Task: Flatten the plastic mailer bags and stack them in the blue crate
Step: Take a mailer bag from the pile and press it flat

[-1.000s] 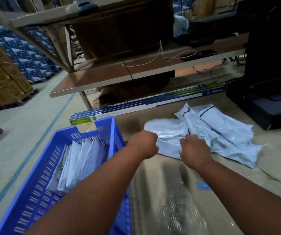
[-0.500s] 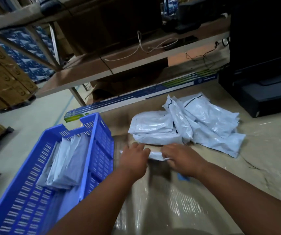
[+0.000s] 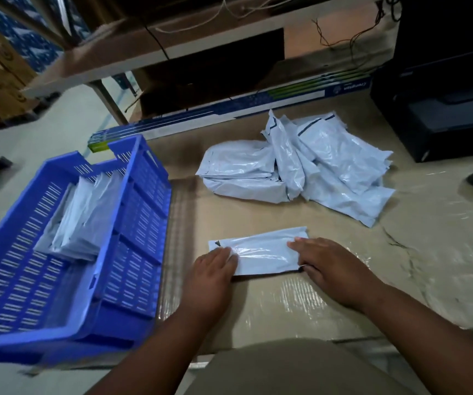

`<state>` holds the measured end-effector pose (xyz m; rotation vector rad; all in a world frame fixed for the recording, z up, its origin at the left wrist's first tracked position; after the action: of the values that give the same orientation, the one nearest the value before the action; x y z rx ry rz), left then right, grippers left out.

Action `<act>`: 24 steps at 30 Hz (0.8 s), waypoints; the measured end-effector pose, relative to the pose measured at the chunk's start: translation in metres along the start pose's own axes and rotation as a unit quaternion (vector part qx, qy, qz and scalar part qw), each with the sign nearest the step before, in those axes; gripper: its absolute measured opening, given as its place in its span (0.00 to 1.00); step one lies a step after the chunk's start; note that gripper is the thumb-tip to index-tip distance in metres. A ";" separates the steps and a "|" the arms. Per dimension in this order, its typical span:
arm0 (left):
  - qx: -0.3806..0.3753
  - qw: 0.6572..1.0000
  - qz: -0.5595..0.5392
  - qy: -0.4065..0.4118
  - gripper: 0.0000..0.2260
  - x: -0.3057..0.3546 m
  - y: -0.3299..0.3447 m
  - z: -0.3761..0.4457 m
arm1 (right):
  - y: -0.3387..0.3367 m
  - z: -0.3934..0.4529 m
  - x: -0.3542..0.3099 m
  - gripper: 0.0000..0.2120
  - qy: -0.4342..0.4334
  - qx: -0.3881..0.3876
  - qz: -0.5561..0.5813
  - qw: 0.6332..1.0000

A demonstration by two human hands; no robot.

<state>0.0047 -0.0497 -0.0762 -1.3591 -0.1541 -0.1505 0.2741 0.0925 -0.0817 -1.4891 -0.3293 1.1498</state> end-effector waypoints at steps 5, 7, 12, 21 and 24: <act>0.082 0.991 -0.098 -0.026 0.13 0.014 -0.025 -0.012 | -0.029 -0.023 0.009 0.07 0.073 0.078 0.081 0.991; 0.101 0.979 -0.160 -0.076 0.07 0.024 -0.035 -0.010 | -0.047 -0.026 0.013 0.06 0.137 0.117 0.145 0.973; 0.133 0.892 -0.326 -0.282 0.06 0.037 -0.028 -0.002 | -0.063 -0.013 0.014 0.08 0.211 0.146 0.164 0.952; 0.062 0.933 -0.142 -0.325 0.14 0.043 -0.013 -0.011 | -0.038 -0.001 0.015 0.16 0.225 0.055 -0.099 0.968; 0.125 0.961 -0.033 -0.245 0.18 0.055 -0.024 -0.012 | -0.042 -0.007 0.003 0.16 0.172 0.130 -0.190 0.958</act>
<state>0.0539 -0.0671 -0.0447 -1.1167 -0.6150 0.1517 0.2979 0.1030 -0.0473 -1.2932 -0.2023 0.5888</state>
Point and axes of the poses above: each hand's wrist, its own z-axis towards the middle knuckle, its own y-axis out of the palm, x = y × z, the point moved 4 cm from there along z, towards the middle knuckle, and after that the axes turned 5 degrees about -z, right-handed, at the moved point
